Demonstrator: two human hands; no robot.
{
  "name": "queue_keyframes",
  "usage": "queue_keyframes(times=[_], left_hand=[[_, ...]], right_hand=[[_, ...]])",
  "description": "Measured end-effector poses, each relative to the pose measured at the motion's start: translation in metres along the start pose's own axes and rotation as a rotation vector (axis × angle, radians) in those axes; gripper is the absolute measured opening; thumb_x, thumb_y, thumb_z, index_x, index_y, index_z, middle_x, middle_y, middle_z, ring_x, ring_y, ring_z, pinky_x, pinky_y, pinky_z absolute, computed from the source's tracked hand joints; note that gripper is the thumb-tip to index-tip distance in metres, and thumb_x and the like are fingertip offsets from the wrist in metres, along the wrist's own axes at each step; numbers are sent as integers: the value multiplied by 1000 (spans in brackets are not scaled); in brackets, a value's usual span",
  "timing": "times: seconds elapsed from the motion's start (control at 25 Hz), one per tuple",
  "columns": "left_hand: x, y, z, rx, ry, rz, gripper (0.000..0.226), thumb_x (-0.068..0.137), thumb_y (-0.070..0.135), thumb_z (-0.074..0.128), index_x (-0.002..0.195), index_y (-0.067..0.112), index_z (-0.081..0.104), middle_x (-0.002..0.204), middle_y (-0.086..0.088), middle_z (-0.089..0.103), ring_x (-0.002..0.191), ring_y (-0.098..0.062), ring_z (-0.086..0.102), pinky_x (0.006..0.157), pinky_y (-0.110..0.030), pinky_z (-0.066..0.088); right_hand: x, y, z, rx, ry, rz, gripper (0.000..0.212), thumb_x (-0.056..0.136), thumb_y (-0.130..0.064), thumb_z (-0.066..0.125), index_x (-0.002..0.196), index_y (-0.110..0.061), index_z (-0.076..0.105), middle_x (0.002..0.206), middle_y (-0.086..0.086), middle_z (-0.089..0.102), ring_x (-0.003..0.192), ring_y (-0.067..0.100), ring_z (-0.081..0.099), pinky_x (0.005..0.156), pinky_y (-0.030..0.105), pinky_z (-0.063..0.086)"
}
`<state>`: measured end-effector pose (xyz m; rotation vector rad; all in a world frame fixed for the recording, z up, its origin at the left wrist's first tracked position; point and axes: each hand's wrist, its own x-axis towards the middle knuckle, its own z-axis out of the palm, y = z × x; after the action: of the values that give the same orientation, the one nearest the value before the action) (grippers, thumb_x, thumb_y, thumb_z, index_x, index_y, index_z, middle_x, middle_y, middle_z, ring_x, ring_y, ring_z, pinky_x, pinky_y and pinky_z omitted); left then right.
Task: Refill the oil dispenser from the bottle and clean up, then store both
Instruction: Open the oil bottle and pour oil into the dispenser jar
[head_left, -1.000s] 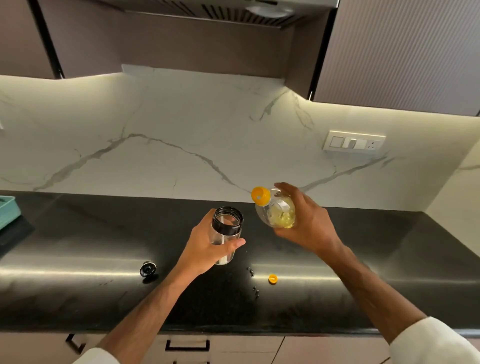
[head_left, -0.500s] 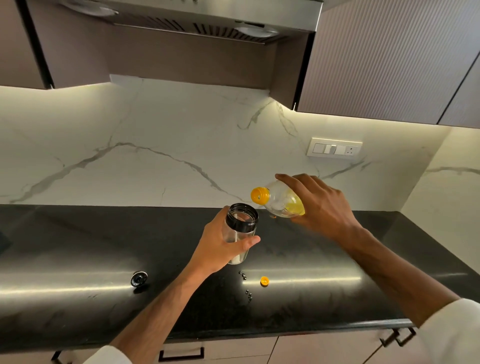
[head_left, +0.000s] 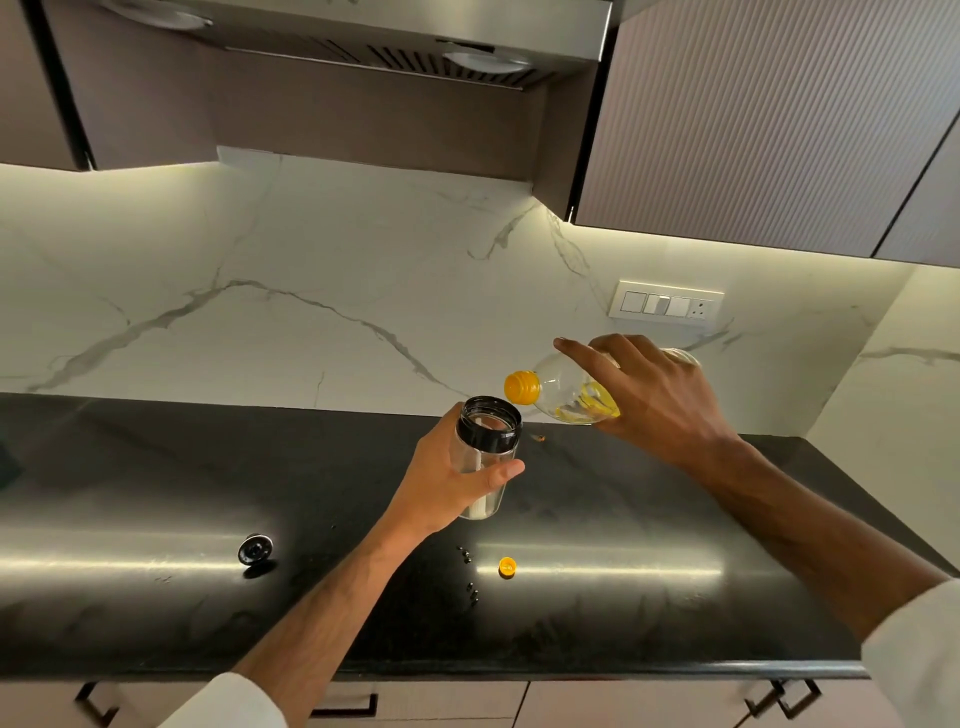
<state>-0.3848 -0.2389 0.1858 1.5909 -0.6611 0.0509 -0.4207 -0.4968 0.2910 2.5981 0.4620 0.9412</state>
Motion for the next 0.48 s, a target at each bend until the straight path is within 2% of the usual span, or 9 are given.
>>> queue_keyframes(times=[0.08, 0.16, 0.28, 0.48], left_hand=[[4, 0, 3, -35, 0, -4, 63, 67, 52, 82, 120, 26, 60, 109, 9, 72, 107, -16, 69, 93, -28, 55], [9, 5, 5, -87, -35, -8, 68, 66, 51, 85, 120, 19, 60, 104, -4, 73, 97, -24, 73, 87, -43, 58], [18, 20, 9, -179, -91, -27, 96, 54, 70, 88, 120, 7, 57, 95, -10, 74, 82, -24, 74, 74, -35, 59], [37, 34, 12, -241, -141, -6, 116, 52, 78, 83, 128, -4, 51, 94, -13, 74, 79, -28, 73, 75, -43, 60]], right_hand=[[0, 5, -1, -13, -9, -6, 113, 61, -50, 93, 153, -29, 31, 127, 15, 63, 110, 38, 65, 69, 52, 61], [1, 10, -3, -29, -5, -10, 114, 61, -48, 95, 153, -29, 31, 127, 16, 63, 110, 37, 65, 68, 51, 61], [7, 17, -9, -56, 28, -18, 111, 62, -47, 95, 151, -28, 33, 125, 16, 64, 107, 37, 67, 65, 49, 61], [23, 33, -22, -98, 28, -19, 117, 59, -47, 96, 152, -29, 29, 128, 17, 63, 107, 37, 66, 67, 48, 61]])
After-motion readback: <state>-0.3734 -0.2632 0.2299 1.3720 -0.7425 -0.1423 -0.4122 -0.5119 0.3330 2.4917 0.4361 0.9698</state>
